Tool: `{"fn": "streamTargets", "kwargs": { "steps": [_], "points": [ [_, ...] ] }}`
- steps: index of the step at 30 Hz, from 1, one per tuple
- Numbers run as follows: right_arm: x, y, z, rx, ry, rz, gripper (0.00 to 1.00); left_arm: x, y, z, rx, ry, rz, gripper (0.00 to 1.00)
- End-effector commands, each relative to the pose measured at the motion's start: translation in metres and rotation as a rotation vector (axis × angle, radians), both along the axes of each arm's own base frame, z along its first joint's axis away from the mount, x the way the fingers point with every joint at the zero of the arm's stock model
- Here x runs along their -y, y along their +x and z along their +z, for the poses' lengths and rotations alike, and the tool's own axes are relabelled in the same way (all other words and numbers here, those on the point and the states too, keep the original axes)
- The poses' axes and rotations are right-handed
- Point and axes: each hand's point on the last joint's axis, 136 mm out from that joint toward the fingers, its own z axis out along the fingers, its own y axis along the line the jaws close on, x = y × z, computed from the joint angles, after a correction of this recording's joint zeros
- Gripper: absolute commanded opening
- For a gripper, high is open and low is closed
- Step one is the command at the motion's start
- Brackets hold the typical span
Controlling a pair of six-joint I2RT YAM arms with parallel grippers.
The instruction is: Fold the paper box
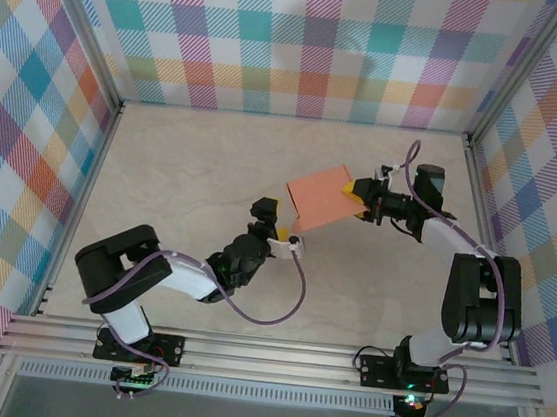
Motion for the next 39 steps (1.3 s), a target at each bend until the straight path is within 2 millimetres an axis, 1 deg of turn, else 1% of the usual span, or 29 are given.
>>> {"fn": "streamTargets", "kwargs": {
  "steps": [1, 4, 7, 11, 16, 19, 21, 25, 29, 37, 39],
  "points": [
    [0.001, -0.007, 0.008, 0.018, 0.024, 0.024, 0.35, 0.006, 0.0, 0.049, 0.143, -0.111, 0.016, 0.98],
    [0.001, -0.005, 0.004, 0.007, 0.021, 0.021, 0.35, 0.004, -0.004, 0.065, 0.161, -0.185, 0.011, 0.97],
    [0.001, -0.001, 0.0, -0.006, 0.019, 0.01, 0.35, 0.003, -0.008, 0.069, 0.139, -0.215, -0.009, 0.97],
    [0.0, 0.003, 0.002, -0.007, 0.037, 0.013, 0.35, 0.012, -0.012, 0.068, 0.122, -0.217, -0.045, 0.96],
    [-0.002, 0.0, 0.004, -0.005, 0.041, 0.025, 0.35, 0.029, -0.011, 0.058, 0.127, -0.164, -0.069, 0.92],
    [-0.003, -0.003, 0.004, -0.007, 0.042, 0.03, 0.35, 0.037, -0.011, 0.056, 0.135, -0.151, -0.08, 0.85],
    [-0.003, -0.004, 0.003, -0.011, 0.042, 0.031, 0.35, 0.04, -0.011, 0.055, 0.137, -0.153, -0.084, 0.81],
    [-0.004, -0.006, 0.0, -0.021, 0.04, 0.031, 0.35, 0.043, -0.011, 0.056, 0.132, -0.167, -0.093, 0.7],
    [-0.006, -0.007, -0.004, -0.031, 0.039, 0.034, 0.35, 0.044, -0.012, 0.057, 0.129, -0.175, -0.095, 0.63],
    [-0.006, -0.006, -0.001, -0.027, 0.04, 0.033, 0.35, 0.046, -0.014, 0.055, 0.117, -0.173, -0.103, 0.48],
    [-0.006, -0.006, -0.002, -0.026, 0.039, 0.032, 0.35, 0.047, -0.015, 0.055, 0.116, -0.171, -0.104, 0.46]
  ]
}}
